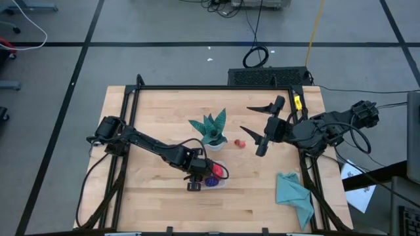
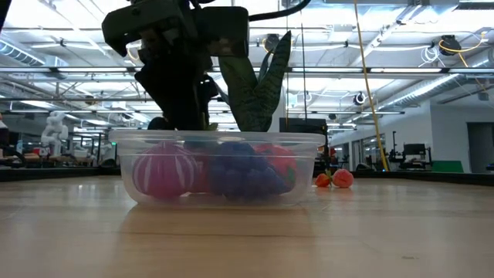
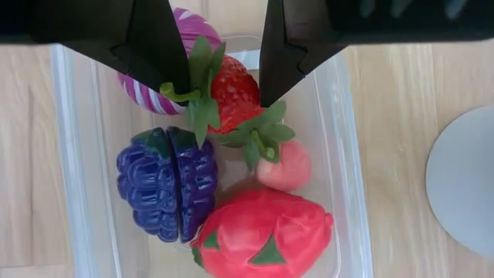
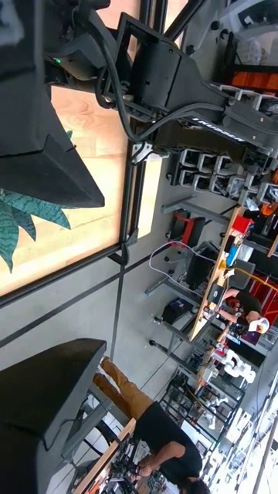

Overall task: Pick and placing Produce into tupperware
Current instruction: Put the bottom red strawberry into the transparent bin, then put the pink peach into the transparent bin

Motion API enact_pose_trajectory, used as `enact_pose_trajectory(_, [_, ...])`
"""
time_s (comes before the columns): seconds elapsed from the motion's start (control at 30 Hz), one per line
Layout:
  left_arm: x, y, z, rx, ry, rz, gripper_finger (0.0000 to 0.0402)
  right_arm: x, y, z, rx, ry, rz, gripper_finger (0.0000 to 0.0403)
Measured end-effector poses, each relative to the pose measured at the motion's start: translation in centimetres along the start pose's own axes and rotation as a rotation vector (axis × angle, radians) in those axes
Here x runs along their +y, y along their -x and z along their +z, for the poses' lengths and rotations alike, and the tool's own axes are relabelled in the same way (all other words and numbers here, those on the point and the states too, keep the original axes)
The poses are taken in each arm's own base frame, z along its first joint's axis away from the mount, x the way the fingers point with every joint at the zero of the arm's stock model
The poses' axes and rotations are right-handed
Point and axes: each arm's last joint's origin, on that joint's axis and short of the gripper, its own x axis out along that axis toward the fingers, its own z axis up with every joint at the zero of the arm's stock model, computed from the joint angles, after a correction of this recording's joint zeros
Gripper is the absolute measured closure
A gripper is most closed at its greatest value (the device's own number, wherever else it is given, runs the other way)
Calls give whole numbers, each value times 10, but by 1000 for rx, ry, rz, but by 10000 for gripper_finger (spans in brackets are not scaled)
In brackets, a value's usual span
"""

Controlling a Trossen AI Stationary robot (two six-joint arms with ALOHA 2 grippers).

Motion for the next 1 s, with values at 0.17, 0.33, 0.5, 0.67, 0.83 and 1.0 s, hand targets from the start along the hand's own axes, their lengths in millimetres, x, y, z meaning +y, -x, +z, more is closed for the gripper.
enact_pose_trajectory(0.17, [0,0,0,0,-1,1,247,0,0,0,0,0,0,122])
enact_pose_trajectory(0.33, [1,0,0,-3,-1,13,213,0,0,0,0,0,0,122])
enact_pose_trajectory(0.5, [1,1,0,-4,-4,21,189,0,0,0,0,0,0,122])
enact_pose_trajectory(0.67, [1,18,5,9,-5,41,187,0,0,0,0,-1,0,122])
enact_pose_trajectory(0.83, [-3,52,11,21,-3,132,198,0,0,0,1,-6,0,122])
enact_pose_trajectory(1.0, [-16,98,7,-14,-9,130,209,0,0,-3,25,16,-1,122])
